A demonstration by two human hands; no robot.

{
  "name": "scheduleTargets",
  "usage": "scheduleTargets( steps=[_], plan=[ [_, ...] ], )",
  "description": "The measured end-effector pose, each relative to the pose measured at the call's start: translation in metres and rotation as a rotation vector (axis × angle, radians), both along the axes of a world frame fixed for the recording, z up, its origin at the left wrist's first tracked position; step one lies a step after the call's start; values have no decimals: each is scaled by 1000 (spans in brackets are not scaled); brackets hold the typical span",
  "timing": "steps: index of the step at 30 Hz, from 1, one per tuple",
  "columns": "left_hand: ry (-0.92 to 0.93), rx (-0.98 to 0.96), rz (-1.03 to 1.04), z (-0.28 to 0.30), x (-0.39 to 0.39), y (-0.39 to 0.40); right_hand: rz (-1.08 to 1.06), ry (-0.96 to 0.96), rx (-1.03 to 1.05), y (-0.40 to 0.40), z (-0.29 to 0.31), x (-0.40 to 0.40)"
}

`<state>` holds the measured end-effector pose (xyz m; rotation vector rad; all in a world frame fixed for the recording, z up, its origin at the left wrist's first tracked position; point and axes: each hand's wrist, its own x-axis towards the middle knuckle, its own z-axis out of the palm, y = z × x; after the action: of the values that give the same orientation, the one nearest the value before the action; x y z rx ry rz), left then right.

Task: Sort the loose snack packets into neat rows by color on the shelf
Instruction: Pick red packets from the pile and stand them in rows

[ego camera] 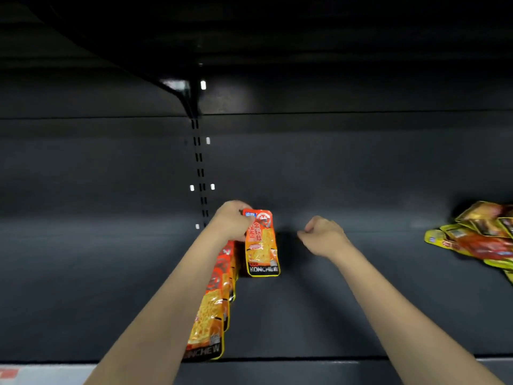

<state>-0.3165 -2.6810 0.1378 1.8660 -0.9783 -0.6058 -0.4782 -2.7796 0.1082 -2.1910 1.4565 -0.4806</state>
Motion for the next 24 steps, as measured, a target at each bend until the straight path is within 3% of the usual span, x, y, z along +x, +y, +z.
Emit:
scheduleTargets(
  steps=[10, 24],
  plan=[
    [-514, 304, -28, -14, 11, -32, -82, 10, -12, -11, -10, -58],
    [-620, 281, 27, -14, -1, -30, -17, -6, -38, -19, -14, -56]
  ],
)
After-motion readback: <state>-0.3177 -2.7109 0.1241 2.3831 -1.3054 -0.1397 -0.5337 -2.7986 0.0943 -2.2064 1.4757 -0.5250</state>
